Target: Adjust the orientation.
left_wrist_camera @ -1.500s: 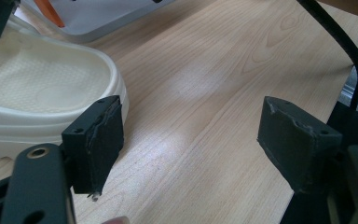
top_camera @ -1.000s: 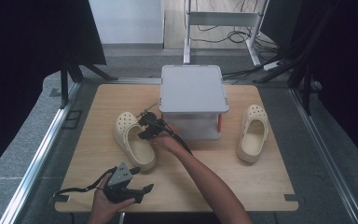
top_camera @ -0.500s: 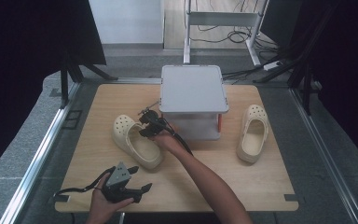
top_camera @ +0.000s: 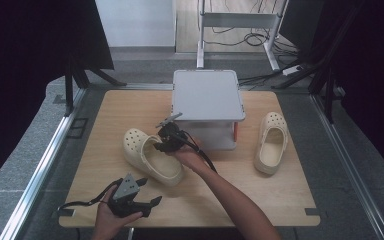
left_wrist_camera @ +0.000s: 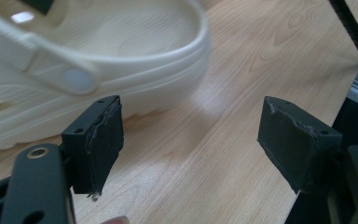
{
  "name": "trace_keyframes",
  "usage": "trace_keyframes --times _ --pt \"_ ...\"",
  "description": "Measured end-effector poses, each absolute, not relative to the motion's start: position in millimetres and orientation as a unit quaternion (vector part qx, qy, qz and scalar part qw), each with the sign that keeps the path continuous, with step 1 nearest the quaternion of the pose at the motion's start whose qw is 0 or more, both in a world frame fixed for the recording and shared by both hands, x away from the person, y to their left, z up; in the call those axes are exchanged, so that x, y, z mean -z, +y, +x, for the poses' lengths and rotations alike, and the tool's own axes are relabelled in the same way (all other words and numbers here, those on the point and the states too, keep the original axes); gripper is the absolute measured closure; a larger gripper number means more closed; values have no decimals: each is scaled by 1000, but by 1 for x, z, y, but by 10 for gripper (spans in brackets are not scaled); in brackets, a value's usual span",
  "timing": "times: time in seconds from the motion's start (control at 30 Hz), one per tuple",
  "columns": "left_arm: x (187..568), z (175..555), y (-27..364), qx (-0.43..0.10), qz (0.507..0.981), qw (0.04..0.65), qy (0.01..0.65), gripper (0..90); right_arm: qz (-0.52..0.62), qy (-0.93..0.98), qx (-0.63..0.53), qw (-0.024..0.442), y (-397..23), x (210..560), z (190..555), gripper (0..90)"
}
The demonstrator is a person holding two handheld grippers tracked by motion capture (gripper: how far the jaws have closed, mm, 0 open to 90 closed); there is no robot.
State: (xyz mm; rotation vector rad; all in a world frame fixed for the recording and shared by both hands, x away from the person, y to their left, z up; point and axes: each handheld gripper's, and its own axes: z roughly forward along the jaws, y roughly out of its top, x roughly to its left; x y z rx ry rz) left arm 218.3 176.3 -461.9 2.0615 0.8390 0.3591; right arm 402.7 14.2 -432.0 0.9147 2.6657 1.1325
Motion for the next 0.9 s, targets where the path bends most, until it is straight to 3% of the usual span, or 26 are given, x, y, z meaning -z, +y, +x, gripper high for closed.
trace_keyframes --times 0.9 --pt "465 220 173 -136 828 426 338 227 357 841 -404 57 -112 448 340 778"
